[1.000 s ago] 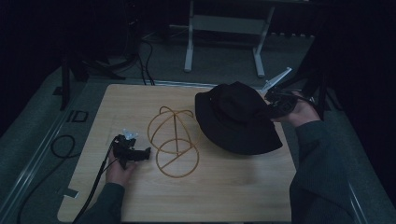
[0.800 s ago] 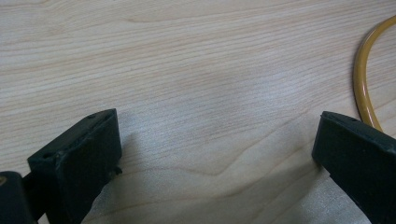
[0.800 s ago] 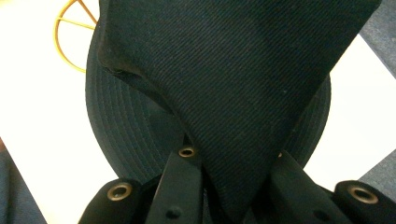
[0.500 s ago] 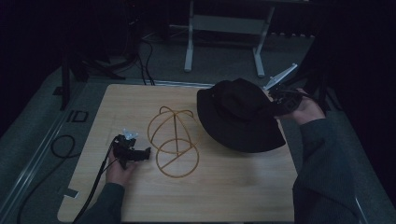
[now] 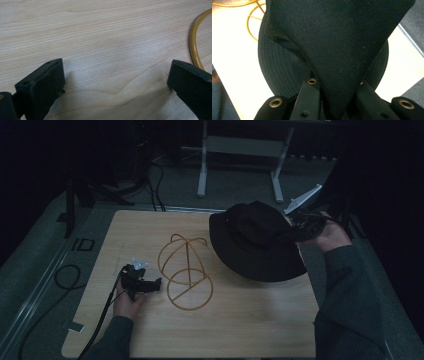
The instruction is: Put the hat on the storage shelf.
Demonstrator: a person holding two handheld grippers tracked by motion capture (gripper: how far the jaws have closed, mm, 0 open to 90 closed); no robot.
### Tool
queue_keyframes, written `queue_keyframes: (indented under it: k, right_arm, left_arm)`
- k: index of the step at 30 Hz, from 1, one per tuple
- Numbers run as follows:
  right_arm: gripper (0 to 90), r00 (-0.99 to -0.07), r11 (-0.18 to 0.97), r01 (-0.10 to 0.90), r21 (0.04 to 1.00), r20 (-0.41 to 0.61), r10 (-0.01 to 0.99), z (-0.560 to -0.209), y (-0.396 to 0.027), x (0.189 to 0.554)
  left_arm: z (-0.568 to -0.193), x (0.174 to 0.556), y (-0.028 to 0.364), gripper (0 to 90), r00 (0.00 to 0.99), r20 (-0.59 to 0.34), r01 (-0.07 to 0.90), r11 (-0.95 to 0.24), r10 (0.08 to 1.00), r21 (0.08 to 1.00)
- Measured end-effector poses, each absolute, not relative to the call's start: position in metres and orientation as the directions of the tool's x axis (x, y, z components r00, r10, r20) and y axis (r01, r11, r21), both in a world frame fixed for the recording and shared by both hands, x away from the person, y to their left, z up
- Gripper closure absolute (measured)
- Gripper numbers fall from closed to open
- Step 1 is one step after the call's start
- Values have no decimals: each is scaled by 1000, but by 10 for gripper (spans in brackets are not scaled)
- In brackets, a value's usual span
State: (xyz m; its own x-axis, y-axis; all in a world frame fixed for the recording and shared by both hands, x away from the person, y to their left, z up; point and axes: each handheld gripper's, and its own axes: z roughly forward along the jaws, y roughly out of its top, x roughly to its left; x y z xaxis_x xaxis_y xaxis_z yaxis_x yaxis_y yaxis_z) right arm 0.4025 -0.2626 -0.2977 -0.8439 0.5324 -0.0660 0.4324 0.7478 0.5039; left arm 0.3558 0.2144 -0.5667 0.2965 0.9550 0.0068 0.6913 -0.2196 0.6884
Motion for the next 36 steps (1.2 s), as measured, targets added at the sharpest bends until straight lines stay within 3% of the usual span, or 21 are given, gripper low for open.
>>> queue_keyframes:
  k: [36]
  right_arm:
    - [855,-872,733,369,572,-60,486,-271,-266,390]
  left_arm:
    - [-567,356,215,15,299,9,690,-223,954,688]
